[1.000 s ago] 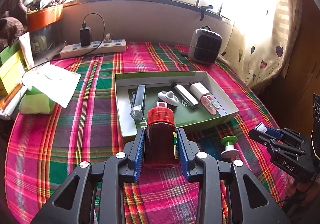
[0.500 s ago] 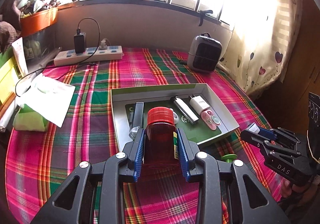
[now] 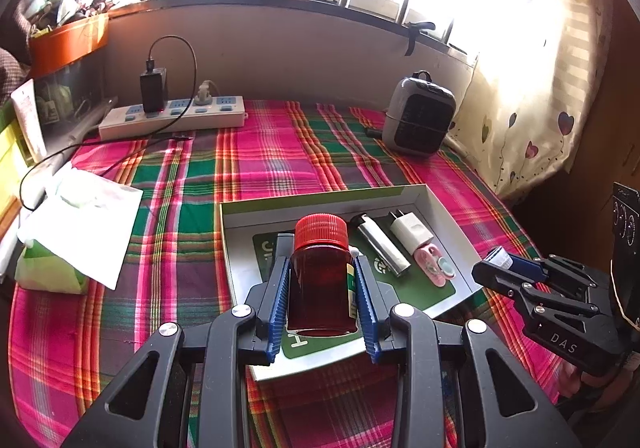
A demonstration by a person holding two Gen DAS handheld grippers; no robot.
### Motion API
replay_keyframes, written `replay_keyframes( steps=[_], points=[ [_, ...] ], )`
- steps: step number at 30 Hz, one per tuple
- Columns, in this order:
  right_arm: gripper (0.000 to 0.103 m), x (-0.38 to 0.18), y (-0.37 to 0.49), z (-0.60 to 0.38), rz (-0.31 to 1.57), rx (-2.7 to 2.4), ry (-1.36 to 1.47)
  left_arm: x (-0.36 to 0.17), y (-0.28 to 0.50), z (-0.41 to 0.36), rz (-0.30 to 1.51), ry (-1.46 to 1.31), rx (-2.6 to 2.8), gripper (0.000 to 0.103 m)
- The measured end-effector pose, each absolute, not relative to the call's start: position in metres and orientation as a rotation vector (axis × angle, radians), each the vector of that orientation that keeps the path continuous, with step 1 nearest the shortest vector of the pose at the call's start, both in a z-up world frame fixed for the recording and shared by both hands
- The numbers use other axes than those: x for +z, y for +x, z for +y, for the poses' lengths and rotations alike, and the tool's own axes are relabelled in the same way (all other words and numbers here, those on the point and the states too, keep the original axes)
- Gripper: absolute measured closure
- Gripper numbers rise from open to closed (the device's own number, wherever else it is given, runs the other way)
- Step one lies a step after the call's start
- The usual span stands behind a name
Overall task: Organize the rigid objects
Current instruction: 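Lift and carry the white container and brown bottle with both grippers toward the box, then lower the white container and brown bottle with both grippers into the green box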
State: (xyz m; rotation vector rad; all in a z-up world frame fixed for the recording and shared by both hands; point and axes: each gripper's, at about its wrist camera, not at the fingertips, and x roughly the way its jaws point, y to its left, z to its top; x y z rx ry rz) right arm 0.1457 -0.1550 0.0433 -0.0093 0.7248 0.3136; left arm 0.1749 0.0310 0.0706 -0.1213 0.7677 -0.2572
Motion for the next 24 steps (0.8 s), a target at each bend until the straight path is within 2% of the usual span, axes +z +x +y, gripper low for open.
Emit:
replay_keyframes(
  steps=[24],
  points=[
    [0.075,0.022,0.184,-0.146,0.781,0.338,-0.02,0.051,0.222,0.019,0.815,-0.1,-0.288,0.072]
  ],
)
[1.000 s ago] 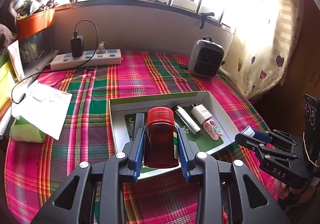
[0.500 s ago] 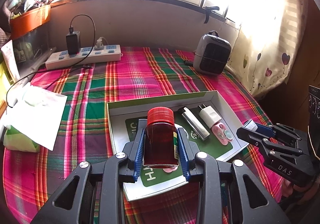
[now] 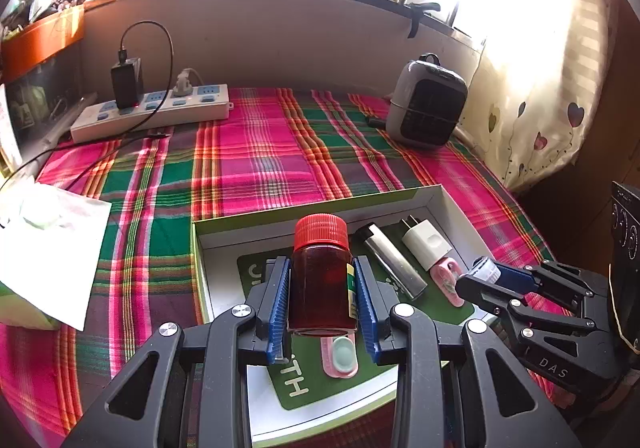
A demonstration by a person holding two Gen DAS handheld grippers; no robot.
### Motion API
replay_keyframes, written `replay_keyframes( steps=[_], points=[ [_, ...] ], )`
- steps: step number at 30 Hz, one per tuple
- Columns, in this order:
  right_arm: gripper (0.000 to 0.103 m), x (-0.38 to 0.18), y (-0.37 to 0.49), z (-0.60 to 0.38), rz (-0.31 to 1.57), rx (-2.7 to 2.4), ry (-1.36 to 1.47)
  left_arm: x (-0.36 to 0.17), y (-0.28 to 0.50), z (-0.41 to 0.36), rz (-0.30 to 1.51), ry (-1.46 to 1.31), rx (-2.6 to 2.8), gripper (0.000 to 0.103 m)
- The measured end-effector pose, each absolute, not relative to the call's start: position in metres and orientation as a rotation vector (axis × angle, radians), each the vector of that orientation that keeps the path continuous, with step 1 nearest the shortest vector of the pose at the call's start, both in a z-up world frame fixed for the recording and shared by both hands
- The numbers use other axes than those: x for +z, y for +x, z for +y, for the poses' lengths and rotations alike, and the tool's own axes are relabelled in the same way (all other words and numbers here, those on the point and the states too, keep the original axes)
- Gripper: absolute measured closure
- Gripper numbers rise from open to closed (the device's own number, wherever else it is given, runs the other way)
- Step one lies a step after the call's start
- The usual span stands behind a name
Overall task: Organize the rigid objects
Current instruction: 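Lower the white container and brown bottle with both grippers into the green box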
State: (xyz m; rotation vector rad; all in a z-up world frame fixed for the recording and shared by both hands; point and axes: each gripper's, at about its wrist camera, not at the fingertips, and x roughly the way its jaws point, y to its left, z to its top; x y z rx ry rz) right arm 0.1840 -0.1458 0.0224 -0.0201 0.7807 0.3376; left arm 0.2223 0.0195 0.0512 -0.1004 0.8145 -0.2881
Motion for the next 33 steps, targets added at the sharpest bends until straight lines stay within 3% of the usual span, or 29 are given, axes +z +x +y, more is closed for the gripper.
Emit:
replay_keyframes(
  steps=[33],
  points=[
    [0.075,0.0,0.195,-0.124,0.848,0.41,-0.095,0.032,0.249,-0.002,0.856,-0.043,-0.318,0.072]
  ],
)
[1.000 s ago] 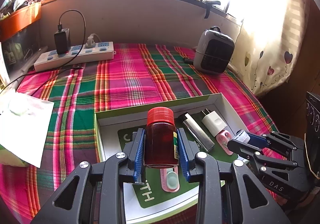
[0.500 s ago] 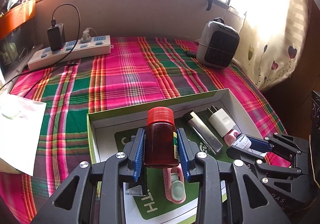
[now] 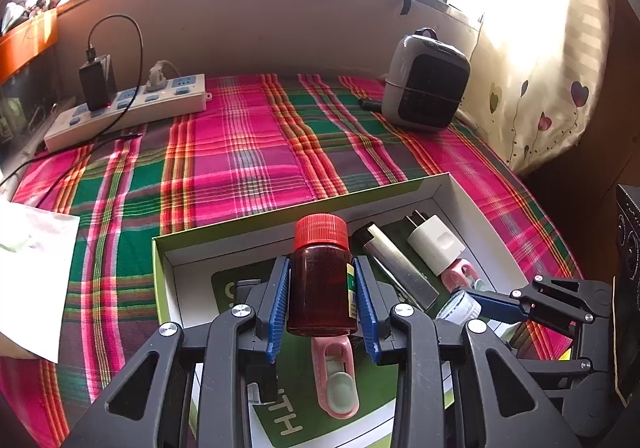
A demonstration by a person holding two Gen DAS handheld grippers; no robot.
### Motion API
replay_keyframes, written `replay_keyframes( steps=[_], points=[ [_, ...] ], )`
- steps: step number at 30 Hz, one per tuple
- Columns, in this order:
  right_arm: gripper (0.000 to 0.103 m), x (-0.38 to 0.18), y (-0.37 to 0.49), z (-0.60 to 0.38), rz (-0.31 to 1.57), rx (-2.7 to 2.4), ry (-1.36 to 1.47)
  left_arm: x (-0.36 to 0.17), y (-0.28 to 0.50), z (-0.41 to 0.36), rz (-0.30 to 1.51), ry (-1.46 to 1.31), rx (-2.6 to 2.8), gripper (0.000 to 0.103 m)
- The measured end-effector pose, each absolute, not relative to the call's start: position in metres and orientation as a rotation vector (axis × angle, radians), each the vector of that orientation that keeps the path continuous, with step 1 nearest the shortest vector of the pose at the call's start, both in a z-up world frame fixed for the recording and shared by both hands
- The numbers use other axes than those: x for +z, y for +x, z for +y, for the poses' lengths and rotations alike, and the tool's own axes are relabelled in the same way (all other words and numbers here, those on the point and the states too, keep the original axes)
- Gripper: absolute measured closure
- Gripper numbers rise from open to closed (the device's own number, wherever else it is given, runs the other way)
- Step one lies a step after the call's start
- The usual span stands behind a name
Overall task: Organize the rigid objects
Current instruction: 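Lower the white container and brown bottle with both grippers into the green box, then open the right gripper releasing the container while the left releases the bottle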
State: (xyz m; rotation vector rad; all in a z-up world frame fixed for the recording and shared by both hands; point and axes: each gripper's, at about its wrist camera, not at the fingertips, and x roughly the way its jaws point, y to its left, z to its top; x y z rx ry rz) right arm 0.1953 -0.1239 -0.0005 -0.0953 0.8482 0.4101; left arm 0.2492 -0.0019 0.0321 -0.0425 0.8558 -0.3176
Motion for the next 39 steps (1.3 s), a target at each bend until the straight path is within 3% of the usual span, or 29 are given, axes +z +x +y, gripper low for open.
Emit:
replay_keyframes(
  steps=[32,39],
  points=[
    [0.074,-0.0023,0.1987,-0.1286,0.85,0.37,-0.1,0.0229,0.2551,-0.0077,0.881,-0.026,-0.315,0.071],
    [0.068,-0.0013,0.1969,-0.1292,0.834,0.348,-0.117,0.0241,0.2527,-0.0069,0.88,-0.029,-0.31,0.068]
  ],
)
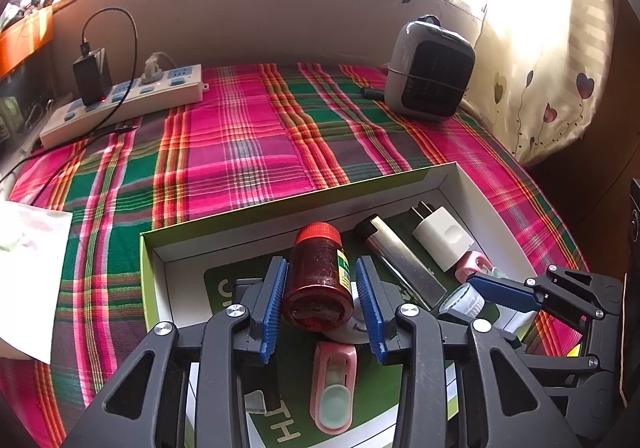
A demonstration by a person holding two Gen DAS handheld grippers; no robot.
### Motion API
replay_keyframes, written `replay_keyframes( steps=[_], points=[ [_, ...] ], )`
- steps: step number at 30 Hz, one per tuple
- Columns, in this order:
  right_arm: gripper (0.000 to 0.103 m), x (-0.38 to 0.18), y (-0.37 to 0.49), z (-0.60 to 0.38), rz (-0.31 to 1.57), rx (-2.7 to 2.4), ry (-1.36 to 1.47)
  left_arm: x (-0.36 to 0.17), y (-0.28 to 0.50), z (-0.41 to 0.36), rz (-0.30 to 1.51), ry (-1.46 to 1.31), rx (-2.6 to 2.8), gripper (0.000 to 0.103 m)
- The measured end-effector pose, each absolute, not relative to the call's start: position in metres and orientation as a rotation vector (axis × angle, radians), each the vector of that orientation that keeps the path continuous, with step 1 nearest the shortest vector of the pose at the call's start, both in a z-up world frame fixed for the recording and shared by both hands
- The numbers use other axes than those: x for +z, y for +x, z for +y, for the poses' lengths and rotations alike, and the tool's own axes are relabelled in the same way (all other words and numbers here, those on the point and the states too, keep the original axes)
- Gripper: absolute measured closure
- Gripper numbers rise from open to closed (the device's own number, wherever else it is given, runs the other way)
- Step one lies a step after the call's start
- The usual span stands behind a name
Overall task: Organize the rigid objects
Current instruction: 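Open the right gripper releasing the container while the left releases the bottle, then withdraw both open grippers from the box toward the green-white spool and blue case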
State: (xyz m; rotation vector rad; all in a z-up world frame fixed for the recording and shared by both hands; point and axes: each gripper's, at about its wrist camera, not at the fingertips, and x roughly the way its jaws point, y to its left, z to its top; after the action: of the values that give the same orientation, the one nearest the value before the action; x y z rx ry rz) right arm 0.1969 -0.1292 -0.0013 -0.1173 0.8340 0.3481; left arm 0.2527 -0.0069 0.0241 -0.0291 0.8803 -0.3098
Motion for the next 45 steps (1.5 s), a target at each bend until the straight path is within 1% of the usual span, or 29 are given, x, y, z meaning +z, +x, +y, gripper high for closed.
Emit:
replay_keyframes(
  steps=[5,7,18,20,22,45],
  points=[
    [0.057,-0.001,0.195,-0.133,0.834,0.337,-0.098,0.025,0.251,-0.006,0.881,-0.031,-0.304,0.066],
    [0.056,0.0,0.194,-0.135,0.833,0.333,-0.092,0.025,0.25,-0.005,0.882,-0.033,-0.304,0.066],
    [0.056,0.002,0.188,-0.137,0.827,0.329,-0.067,0.029,0.243,-0.004,0.873,-0.042,-0.311,0.064],
    [0.056,0.003,0.187,-0.138,0.822,0.326,-0.059,0.031,0.24,-0.004,0.866,-0.045,-0.309,0.059],
    [0.056,0.004,0.185,-0.14,0.819,0.32,-0.05,0.033,0.237,-0.004,0.862,-0.047,-0.312,0.056],
    [0.056,0.023,0.151,-0.149,0.758,0.31,0.003,0.059,0.189,-0.001,0.8,-0.037,-0.286,0.056]
  ],
)
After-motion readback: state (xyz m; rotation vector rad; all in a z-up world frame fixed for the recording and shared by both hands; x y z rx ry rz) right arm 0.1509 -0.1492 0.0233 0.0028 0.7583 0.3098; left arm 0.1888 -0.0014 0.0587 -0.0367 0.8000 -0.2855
